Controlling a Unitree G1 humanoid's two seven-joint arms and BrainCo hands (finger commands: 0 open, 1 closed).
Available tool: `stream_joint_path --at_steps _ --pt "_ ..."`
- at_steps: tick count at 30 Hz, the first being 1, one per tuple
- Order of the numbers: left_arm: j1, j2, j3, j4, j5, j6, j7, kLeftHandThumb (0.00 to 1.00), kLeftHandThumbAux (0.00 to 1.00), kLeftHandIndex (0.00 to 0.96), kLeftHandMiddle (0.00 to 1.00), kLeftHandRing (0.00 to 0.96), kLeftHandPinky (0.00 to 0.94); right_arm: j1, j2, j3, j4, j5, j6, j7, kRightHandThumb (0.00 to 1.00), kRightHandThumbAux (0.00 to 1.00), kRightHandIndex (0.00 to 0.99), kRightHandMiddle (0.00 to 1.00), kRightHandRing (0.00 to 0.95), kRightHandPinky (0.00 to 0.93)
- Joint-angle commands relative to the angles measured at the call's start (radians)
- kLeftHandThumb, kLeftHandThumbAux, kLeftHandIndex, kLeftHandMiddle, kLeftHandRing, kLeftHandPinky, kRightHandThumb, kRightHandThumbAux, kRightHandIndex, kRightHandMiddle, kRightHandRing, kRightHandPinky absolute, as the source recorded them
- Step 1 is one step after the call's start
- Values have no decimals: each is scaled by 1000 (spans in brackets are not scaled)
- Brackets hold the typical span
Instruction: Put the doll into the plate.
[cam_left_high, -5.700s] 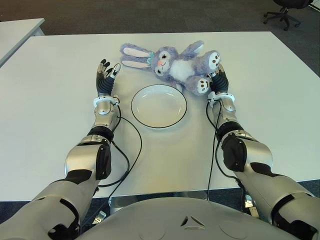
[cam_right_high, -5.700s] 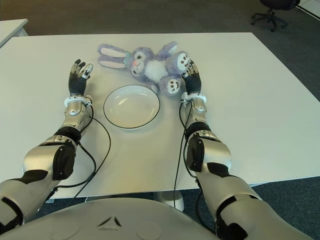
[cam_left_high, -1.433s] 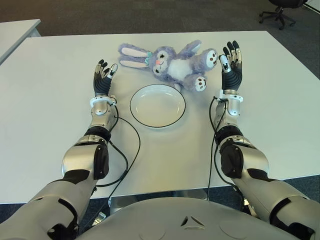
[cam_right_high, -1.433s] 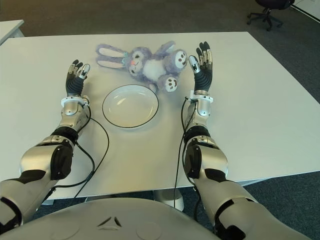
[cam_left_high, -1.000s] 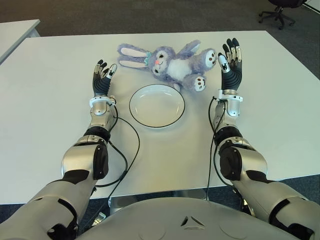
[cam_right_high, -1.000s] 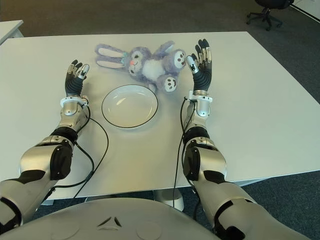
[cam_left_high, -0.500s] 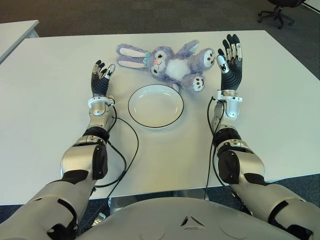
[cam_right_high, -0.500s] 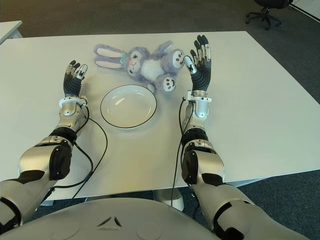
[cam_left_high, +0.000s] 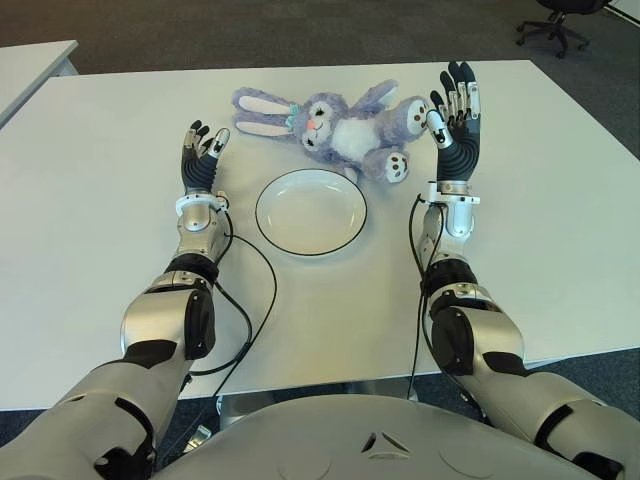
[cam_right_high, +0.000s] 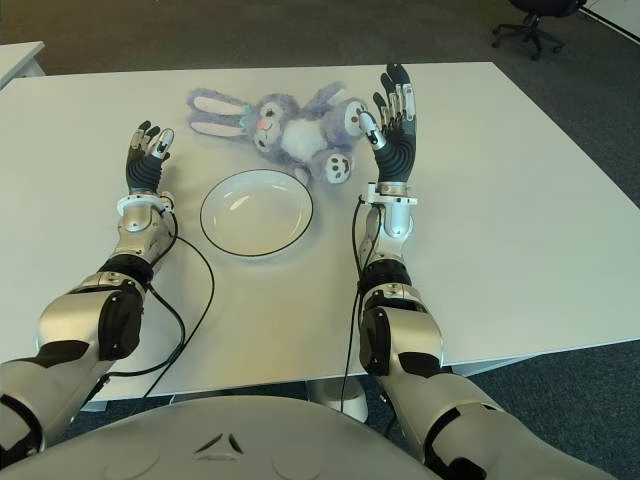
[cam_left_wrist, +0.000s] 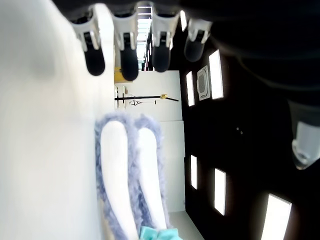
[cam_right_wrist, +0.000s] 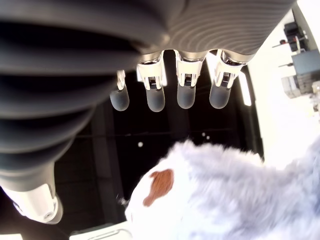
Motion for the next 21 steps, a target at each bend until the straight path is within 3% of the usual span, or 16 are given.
stream_joint_path --at_steps 1,6,16,21 --pt "108 -41 8 76 -17 70 -22 0 470 0 114 136 161 181 81 13 41 22 6 8 271 595 9 31 20 44" --pt "109 -41 7 77 -9 72 -17 0 461 0 102 118 127 214 106 35 -32 41 34 26 287 584 5 31 22 56" --pt "106 -42 5 77 -4 72 -12 0 458 0 119 147 187 284 139 87 -185 62 111 39 327 555 0 26 16 50" --pt "105 -44 7 78 -6 75 -16 0 451 0 109 129 144 308 137 113 -231 32 138 18 329 549 3 29 11 26"
